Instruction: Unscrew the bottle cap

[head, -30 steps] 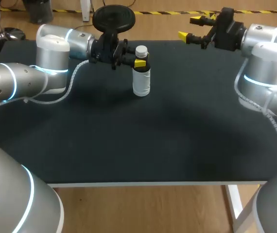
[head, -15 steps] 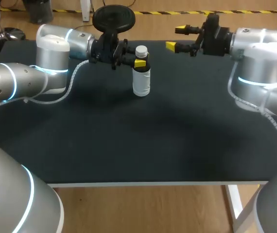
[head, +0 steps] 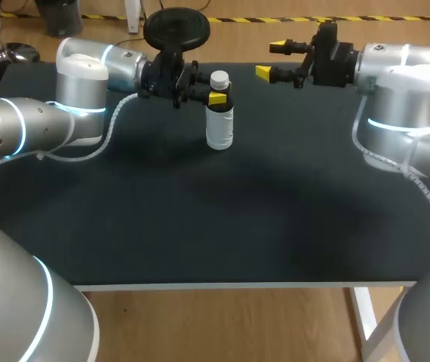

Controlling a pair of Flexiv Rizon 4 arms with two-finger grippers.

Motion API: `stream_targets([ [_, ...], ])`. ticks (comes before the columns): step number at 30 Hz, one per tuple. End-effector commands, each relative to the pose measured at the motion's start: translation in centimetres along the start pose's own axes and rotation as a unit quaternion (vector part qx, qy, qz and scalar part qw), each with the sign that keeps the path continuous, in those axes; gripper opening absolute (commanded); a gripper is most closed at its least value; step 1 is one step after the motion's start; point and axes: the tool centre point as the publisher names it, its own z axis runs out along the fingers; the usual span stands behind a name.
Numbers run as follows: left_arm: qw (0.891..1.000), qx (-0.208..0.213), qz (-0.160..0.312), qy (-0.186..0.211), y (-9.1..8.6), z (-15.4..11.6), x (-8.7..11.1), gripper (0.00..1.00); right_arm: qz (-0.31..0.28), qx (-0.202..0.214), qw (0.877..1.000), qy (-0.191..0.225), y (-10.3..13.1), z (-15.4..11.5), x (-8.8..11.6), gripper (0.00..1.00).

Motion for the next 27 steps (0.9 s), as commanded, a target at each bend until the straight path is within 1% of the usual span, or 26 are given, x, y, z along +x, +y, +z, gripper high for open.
stream_targets([
  [1, 1.000, -0.001, 0.000, 0.000, -0.1, 0.0, 0.0, 0.00, 0.000, -0.001, 1.000, 0.000, 0.0, 0.0, 0.0, 1.00],
  [5, 1.000, -0.001, 0.000, 0.000, -0.1, 0.0, 0.0, 0.00, 0.001, -0.005, 1.000, 0.003, -0.1, 0.0, 0.1, 1.00],
  [8, 1.000, -0.001, 0.000, 0.000, -0.1, 0.0, 0.0, 0.00, -0.003, -0.009, 1.000, 0.007, -0.1, 0.4, 0.9, 1.00],
  [13, 1.000, -0.001, 0.000, 0.000, -0.1, 0.0, 0.0, 0.00, -0.012, -0.030, 0.999, 0.001, -0.2, 0.8, 2.2, 1.00],
  [20, 1.000, -0.001, 0.000, 0.000, -0.1, 0.0, 0.0, 0.00, -0.016, -0.038, 0.999, -0.013, -0.7, 2.4, 3.1, 1.00],
  [27, 1.000, -0.001, 0.000, 0.000, -0.1, 0.0, 0.0, 0.00, -0.013, -0.035, 0.999, -0.011, -1.1, 4.4, 3.8, 1.00],
])
